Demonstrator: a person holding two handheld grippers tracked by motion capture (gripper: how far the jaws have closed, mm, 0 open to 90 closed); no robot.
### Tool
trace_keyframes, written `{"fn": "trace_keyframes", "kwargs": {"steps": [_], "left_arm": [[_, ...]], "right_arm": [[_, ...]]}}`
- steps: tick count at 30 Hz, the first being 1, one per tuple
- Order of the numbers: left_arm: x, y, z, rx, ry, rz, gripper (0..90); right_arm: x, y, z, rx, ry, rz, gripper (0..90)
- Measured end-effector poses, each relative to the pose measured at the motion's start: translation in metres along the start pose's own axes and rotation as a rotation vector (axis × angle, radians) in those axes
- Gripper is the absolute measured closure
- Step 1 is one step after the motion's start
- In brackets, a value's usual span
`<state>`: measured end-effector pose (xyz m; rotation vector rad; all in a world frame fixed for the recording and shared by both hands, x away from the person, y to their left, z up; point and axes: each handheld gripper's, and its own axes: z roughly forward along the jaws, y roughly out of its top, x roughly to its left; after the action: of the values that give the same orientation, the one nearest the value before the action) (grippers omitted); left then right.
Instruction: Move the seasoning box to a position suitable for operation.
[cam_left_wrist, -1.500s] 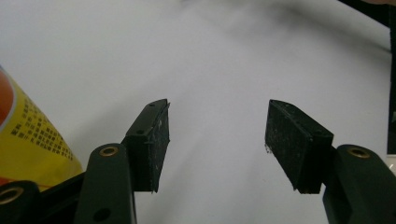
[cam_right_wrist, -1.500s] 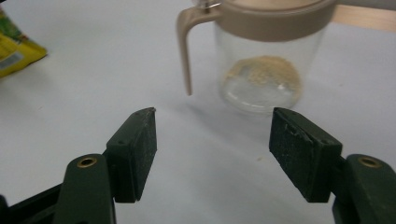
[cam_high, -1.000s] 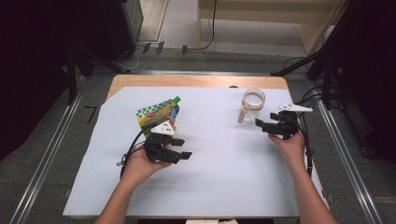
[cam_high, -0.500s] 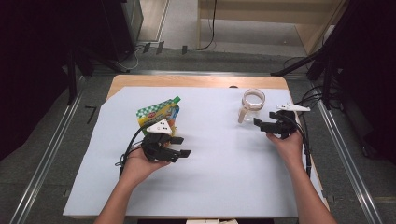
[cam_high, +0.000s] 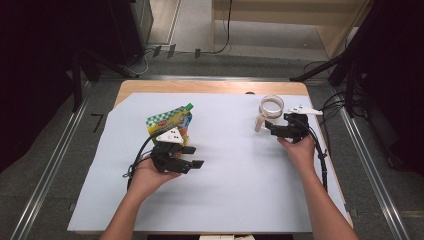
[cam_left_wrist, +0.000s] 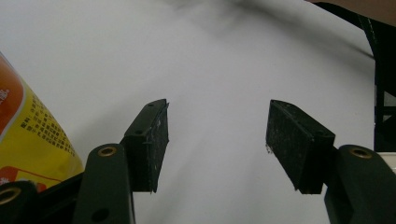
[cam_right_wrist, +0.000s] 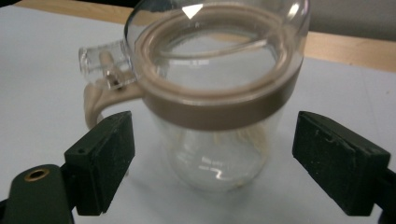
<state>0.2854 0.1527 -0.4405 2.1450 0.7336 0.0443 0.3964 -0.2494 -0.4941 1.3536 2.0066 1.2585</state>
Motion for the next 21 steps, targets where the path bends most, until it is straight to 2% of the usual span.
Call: {"fn": "trace_keyframes", "kwargs": {"steps": [1,3,5,7,9,11,14,19,21], "left_arm": [[0.0,0.0,0.0,-0.001,-0.002,-0.001,39.7],[0.0,0.0,0.001,0.005,-0.006,0.005,39.7],[-0.001,0.0,0.002,0.015,-0.004,0.013,39.5],[-0.001,0.0,0.002,0.014,-0.007,0.012,39.3],[-0.001,0.0,0.002,0.014,-0.006,0.009,39.1],[0.0,0.0,0.002,0.016,-0.005,0.011,39.1],[0.0,0.0,0.002,0.015,-0.007,0.011,39.0],[-0.001,0.0,0.003,0.016,-0.006,0.012,39.0],[-0.001,0.0,0.003,0.015,-0.007,0.011,39.0]], "right_arm": [[0.001,0.001,0.002,-0.011,-0.01,-0.002,13.8],[0.0,0.004,0.007,0.003,-0.024,-0.002,13.5],[-0.002,0.005,0.012,0.015,-0.008,0.012,12.8],[-0.001,0.005,0.016,0.011,-0.009,-0.005,13.5],[0.0,0.004,0.02,0.006,-0.015,0.003,13.0],[0.0,0.002,0.024,0.001,-0.008,0.032,11.9],[-0.002,0.0,0.028,-0.012,0.004,0.052,10.5],[-0.001,0.0,0.036,-0.012,-0.008,0.037,9.1],[-0.002,0.0,0.038,-0.01,0.0,0.048,8.6]]}}
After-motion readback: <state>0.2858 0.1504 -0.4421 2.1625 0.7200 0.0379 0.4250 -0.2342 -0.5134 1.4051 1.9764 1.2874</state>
